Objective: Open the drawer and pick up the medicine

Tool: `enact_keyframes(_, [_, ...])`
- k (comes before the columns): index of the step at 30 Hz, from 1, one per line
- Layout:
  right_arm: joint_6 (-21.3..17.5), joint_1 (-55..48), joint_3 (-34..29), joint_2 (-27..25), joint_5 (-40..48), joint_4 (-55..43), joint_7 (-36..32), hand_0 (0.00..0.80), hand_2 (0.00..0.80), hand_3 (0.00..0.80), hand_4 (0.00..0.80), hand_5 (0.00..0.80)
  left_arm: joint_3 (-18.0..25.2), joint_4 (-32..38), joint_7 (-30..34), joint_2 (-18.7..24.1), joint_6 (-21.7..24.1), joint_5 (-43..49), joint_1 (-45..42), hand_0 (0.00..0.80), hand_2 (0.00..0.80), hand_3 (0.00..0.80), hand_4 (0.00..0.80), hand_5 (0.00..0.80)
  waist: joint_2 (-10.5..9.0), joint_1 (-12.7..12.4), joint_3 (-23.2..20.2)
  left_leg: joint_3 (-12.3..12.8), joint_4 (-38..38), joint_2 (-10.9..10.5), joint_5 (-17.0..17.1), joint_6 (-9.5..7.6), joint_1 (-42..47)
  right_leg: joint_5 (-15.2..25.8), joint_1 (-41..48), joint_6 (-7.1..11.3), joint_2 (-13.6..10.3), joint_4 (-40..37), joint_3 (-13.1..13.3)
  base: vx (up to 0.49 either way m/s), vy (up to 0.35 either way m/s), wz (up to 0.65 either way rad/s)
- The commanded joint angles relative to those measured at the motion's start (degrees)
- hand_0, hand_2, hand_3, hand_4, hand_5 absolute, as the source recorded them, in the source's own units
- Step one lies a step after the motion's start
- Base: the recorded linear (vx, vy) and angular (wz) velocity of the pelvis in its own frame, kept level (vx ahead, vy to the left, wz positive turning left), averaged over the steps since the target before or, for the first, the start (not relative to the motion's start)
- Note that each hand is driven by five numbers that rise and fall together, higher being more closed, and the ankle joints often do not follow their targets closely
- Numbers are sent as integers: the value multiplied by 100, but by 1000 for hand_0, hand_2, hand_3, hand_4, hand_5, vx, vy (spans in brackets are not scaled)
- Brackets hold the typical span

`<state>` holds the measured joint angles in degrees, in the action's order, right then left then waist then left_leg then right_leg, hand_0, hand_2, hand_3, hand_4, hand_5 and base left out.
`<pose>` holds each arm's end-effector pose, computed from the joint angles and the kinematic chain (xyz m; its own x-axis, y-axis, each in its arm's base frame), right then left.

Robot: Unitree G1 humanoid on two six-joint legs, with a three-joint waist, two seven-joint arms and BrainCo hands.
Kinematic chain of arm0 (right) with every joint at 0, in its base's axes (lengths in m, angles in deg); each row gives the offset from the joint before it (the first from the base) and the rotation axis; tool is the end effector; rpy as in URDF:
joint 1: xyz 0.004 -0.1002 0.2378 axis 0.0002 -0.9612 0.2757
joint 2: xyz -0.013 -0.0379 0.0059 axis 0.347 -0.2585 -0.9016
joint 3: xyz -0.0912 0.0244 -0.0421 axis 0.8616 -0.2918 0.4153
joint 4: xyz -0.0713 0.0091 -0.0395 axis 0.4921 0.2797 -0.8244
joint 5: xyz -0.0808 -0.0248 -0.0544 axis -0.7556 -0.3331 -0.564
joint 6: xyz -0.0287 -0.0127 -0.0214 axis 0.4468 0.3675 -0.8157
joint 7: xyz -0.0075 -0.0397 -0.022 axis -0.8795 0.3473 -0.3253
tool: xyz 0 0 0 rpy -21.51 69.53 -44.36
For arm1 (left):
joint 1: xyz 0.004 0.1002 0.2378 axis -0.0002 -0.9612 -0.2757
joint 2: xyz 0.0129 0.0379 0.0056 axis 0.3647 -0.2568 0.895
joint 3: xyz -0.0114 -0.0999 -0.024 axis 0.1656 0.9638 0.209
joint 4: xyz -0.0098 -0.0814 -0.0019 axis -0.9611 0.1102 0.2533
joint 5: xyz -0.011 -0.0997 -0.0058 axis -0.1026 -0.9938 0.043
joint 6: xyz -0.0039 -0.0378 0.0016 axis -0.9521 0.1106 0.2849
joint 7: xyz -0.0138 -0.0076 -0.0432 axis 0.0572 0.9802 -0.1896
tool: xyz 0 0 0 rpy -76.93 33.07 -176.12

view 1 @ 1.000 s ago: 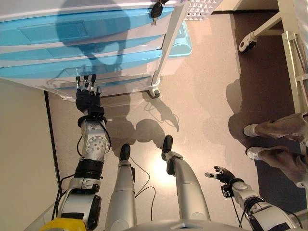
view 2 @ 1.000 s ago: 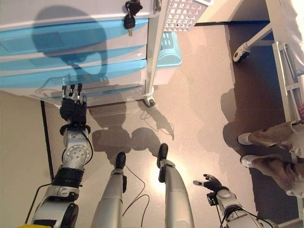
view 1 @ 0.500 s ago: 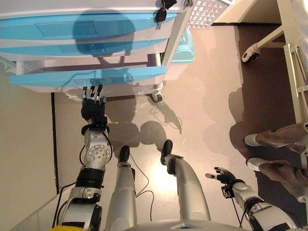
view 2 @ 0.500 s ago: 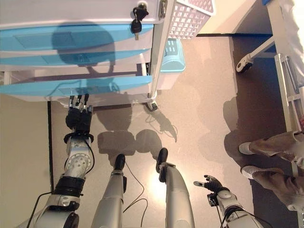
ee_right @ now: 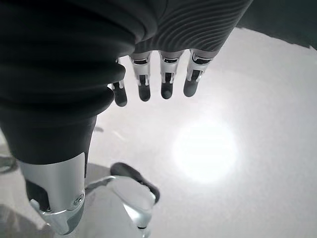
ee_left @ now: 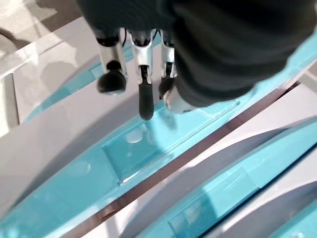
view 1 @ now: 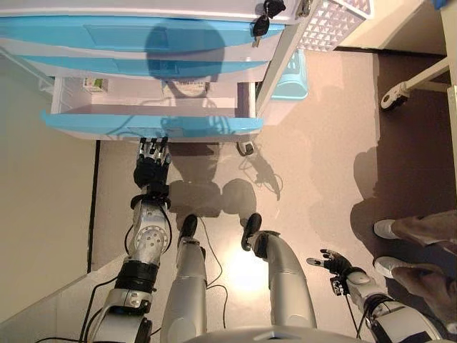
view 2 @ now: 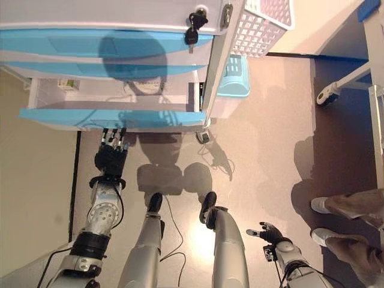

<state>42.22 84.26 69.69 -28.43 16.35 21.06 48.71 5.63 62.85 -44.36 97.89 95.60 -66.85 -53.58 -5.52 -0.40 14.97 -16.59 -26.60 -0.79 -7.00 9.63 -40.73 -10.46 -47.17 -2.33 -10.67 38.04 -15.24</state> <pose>0.1586 -0.2588 -0.0771 0.5848 -0.1903 -0.7885 -0.0594 0.9594 -0.2756 0.2535 0.1862 0.0718 0.9778 0.1803 0.1070 -0.0147 0.5678 -0.8231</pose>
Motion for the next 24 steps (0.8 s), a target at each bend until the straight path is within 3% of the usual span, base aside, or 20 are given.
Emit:
enact_keyframes(1, [-7, -455, 83, -257, -99, 180, 88, 0, 0, 0, 0, 0, 307, 2444, 1128, 395, 765, 505, 390, 800, 800, 800, 800, 800, 150, -127, -719, 19, 171, -540, 597, -689, -616, -186, 302, 455, 125, -72, -108, -8, -41, 9])
enact_keyframes(24, [-24, -274, 61, -293, -103, 110, 205, 0, 0, 0, 0, 0, -301, 2802, 1457, 340, 235, 272, -423, 800, 800, 800, 800, 800, 154, -525, -475, -480, 90, -645, 692, -641, -564, -623, 499, 347, -33, 440, -602, 1, -42, 14])
